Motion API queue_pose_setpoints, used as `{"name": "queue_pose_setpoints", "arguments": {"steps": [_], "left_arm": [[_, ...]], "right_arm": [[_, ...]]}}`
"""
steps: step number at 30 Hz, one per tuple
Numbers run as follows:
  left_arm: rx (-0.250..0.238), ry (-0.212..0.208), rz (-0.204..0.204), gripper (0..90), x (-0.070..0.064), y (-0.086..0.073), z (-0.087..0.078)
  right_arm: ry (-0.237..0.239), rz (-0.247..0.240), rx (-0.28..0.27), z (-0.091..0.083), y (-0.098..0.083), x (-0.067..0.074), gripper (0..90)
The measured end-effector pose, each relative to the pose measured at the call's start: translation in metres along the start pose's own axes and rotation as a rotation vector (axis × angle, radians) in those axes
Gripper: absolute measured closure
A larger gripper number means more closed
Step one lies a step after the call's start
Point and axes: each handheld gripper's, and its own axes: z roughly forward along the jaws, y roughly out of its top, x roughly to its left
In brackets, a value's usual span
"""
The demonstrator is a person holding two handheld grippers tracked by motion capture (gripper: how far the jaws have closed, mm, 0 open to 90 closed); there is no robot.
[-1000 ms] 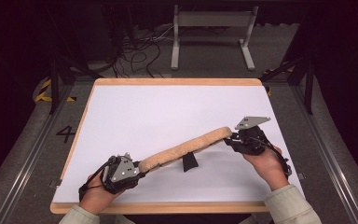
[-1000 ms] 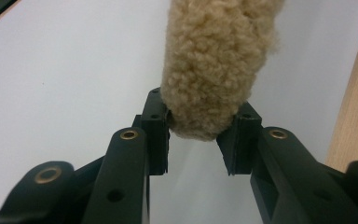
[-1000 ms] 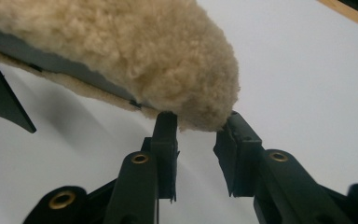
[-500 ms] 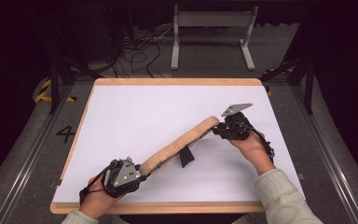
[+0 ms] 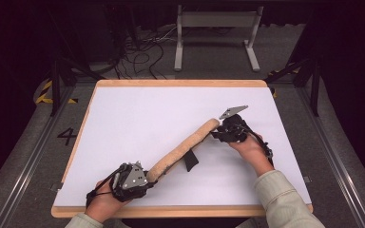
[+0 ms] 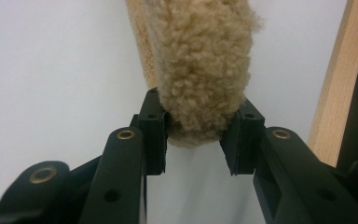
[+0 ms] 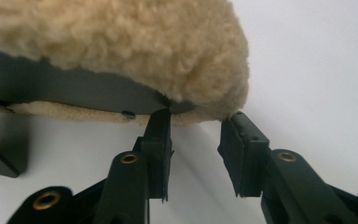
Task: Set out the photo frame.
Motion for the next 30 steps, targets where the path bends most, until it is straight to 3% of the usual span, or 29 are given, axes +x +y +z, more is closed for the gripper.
{"name": "queue_pose_setpoints", "arguments": {"steps": [3,8,11,14,16,20,22,26,30], "left_arm": [[-0.003,-0.011,0.009,63.6,-0.002,0.0,0.0],[-0.028,-0.084,-0.007,58.2,0.0,-0.003,-0.007],[-0.051,-0.118,-0.03,55.7,0.003,-0.007,-0.013],[-0.096,-0.159,-0.065,55.0,0.006,-0.011,-0.02],[-0.159,-0.217,-0.095,56.8,0.013,-0.014,-0.028],[-0.246,-0.292,-0.155,70.5,0.024,-0.02,-0.041],[-0.264,-0.285,-0.173,77.3,0.027,-0.022,-0.043],[-0.248,-0.215,-0.224,89.3,0.03,-0.023,-0.042],[-0.218,-0.224,-0.232,89.9,0.028,-0.022,-0.038]], "right_arm": [[0.009,0.008,0.013,-0.004,-0.002,0.001,58.8],[0.017,0.015,0.018,-0.018,-0.008,0.003,54.9],[-0.003,0.0,-0.024,-0.027,-0.018,0.008,55.0],[-0.007,0.015,-0.024,-0.035,-0.028,0.012,57.2],[-0.011,0.022,-0.011,-0.041,-0.032,0.015,59.3],[0.009,0.019,-0.058,-0.054,-0.041,0.025,64.6],[0.022,0.016,-0.072,-0.058,-0.045,0.031,68.8],[0.037,-0.006,-0.082,-0.065,-0.048,0.043,82.3],[0.058,-0.032,-0.095,-0.072,-0.049,0.059,86.7]]}}
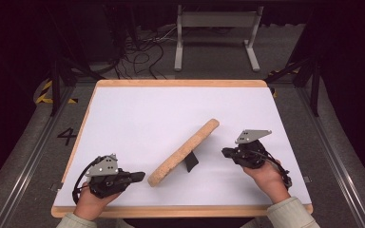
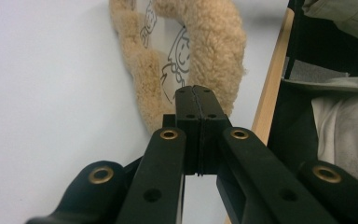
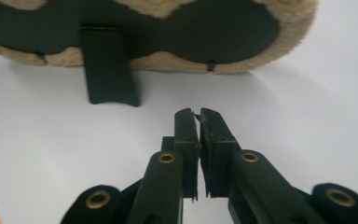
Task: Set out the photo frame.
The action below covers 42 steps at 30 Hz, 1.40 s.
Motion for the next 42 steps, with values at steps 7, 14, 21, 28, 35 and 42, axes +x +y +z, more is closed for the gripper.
{"name": "queue_pose_setpoints", "arguments": {"steps": [7,14,21,28,35,42], "left_arm": [[0.036,0.002,0.009,90.0,-0.002,0.0,0.004],[0.034,0.018,-0.007,90.0,0.001,-0.001,0.004],[0.038,0.043,-0.019,90.0,0.004,-0.002,0.005],[0.047,0.041,-0.021,89.9,0.004,-0.003,0.009],[0.049,0.042,-0.018,89.9,0.003,-0.003,0.011],[0.054,0.039,-0.018,89.9,0.003,-0.003,0.012]], "right_arm": [[0.081,-0.01,-0.024,-0.001,-0.001,0.024,89.8],[0.106,-0.021,-0.063,0.02,0.004,0.058,90.0],[0.121,-0.045,-0.053,0.05,0.012,0.08,90.0],[0.107,-0.045,-0.034,0.081,0.016,0.096,90.0],[0.089,-0.014,-0.085,0.09,0.015,0.097,90.0],[0.031,-0.018,-0.066,0.1,0.012,0.099,90.0]]}}
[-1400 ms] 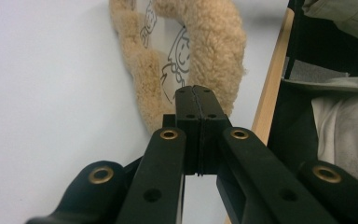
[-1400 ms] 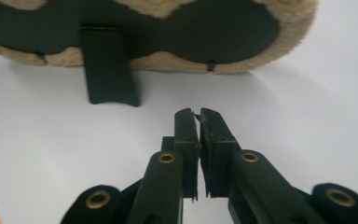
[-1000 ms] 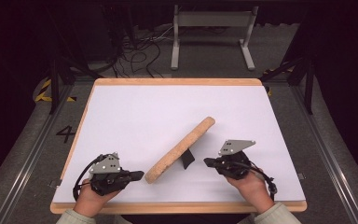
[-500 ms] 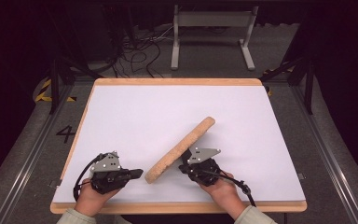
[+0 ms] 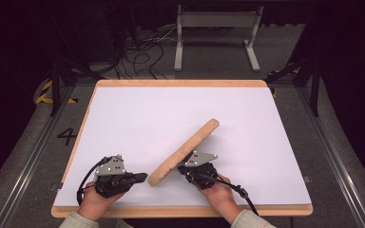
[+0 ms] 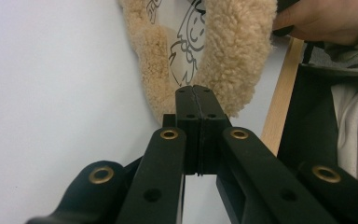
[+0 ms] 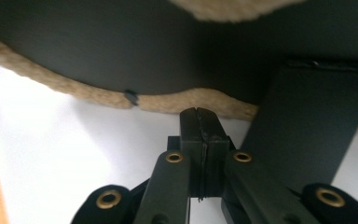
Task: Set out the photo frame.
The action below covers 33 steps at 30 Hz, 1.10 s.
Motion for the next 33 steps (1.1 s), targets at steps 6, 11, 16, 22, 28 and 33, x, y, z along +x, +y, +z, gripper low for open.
{"name": "queue_pose_setpoints", "arguments": {"steps": [6,11,16,22,28,33], "left_arm": [[0.003,-0.005,0.004,89.9,-0.002,0.001,0.001],[0.003,-0.004,0.004,89.9,-0.002,0.001,0.001],[0.003,0.002,0.0,89.9,-0.001,0.001,0.002],[0.009,0.003,0.002,89.9,-0.002,0.001,0.003],[0.011,0.0,0.001,89.9,-0.002,0.0,0.003],[0.018,0.0,0.003,89.9,-0.002,0.001,0.004]], "right_arm": [[-0.024,-0.014,-0.002,0.0,-0.002,-0.002,90.0],[-0.028,0.007,-0.005,-0.001,-0.003,-0.006,90.0],[-0.031,0.013,-0.005,-0.001,-0.003,-0.007,90.0],[-0.045,0.019,-0.003,-0.002,-0.004,-0.012,90.0],[-0.062,0.035,-0.002,-0.005,-0.006,-0.02,90.0],[-0.078,0.047,0.003,-0.008,-0.009,-0.028,90.0]]}}
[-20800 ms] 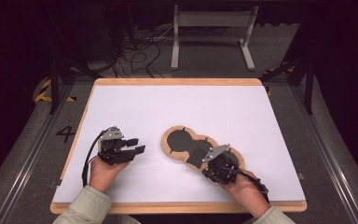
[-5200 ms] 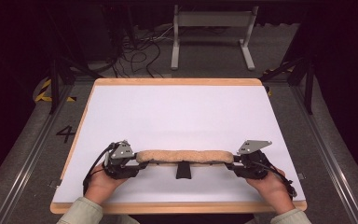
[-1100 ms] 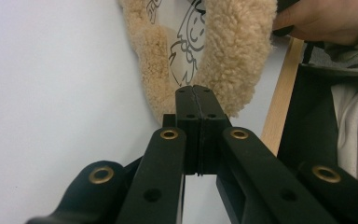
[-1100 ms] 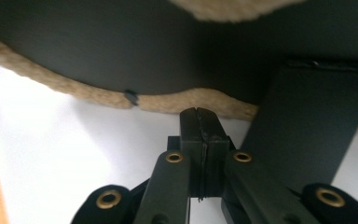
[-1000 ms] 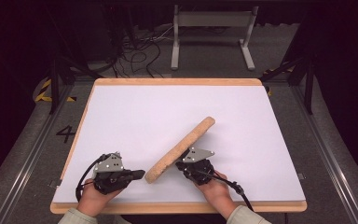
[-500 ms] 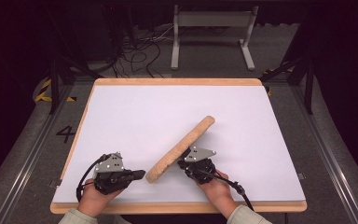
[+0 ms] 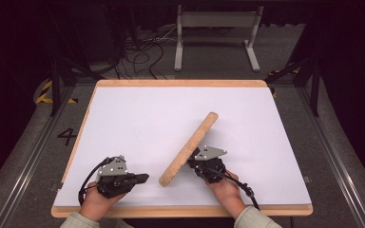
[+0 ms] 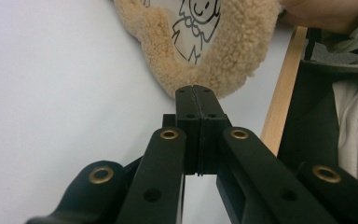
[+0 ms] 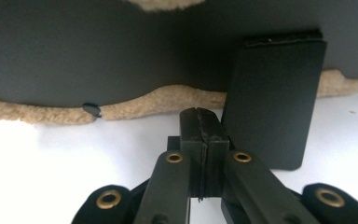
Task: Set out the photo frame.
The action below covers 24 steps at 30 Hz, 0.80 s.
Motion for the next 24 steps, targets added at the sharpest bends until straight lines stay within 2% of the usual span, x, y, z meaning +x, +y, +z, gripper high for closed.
{"name": "queue_pose_setpoints", "arguments": {"steps": [9,12,14,18,22,24], "left_arm": [[0.004,-0.007,0.0,89.8,-0.001,0.001,0.005],[0.009,-0.031,0.002,89.7,-0.004,0.005,0.015],[0.025,-0.036,0.02,89.8,-0.008,0.009,0.024],[0.04,-0.047,0.022,89.8,-0.012,0.015,0.04],[0.063,-0.052,0.046,89.9,-0.015,0.02,0.053],[0.068,-0.069,0.048,89.9,-0.016,0.022,0.055]], "right_arm": [[-0.035,0.012,0.008,-0.005,-0.003,-0.011,90.0],[-0.024,0.027,0.017,-0.007,-0.004,-0.012,89.9],[-0.009,0.034,0.003,-0.015,-0.003,-0.015,89.7],[0.011,0.058,-0.034,-0.036,-0.001,-0.024,88.5],[-0.007,0.08,-0.063,-0.055,-0.002,-0.032,88.8],[-0.014,0.097,-0.067,-0.062,-0.004,-0.037,89.1]]}}
